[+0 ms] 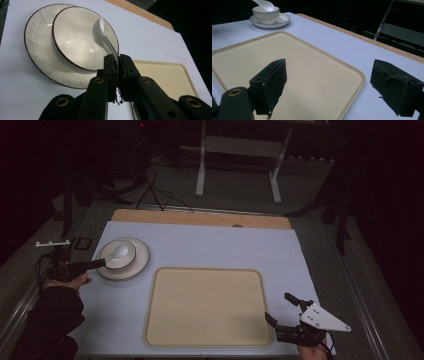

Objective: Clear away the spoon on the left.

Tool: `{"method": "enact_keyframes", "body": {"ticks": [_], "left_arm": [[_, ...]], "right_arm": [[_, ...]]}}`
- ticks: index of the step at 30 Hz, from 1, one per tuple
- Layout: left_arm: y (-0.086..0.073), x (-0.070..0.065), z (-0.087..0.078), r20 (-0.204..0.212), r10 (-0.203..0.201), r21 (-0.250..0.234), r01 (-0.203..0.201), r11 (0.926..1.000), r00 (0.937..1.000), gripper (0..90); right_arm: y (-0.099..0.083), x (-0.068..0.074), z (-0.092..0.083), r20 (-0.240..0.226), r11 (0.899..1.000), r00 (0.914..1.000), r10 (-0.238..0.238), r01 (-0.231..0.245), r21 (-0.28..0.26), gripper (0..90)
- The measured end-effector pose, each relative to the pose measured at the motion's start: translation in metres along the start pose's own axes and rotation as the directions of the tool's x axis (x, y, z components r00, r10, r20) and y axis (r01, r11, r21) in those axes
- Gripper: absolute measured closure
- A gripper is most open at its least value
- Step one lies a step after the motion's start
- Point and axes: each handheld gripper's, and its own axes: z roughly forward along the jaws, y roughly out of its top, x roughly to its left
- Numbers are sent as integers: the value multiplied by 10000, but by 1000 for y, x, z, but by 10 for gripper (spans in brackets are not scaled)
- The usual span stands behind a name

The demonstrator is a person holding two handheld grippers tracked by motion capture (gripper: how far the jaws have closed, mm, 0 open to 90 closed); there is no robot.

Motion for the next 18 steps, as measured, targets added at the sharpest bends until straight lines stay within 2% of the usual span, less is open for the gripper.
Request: {"method": "enact_keyframes", "body": {"ticks": [11, 18], "left_arm": [[-3, -11, -17, -204, 64, -345, -71, 9994, 9998, 853], [-2, -21, -23, -279, 292, -458, -305, 9985, 9992, 853]], "right_arm": [[0, -1, -1, 20, 10000, 10000, 57, -57, 1, 137], [0, -1, 0, 41, 10000, 10000, 75, -75, -3, 137]]}}
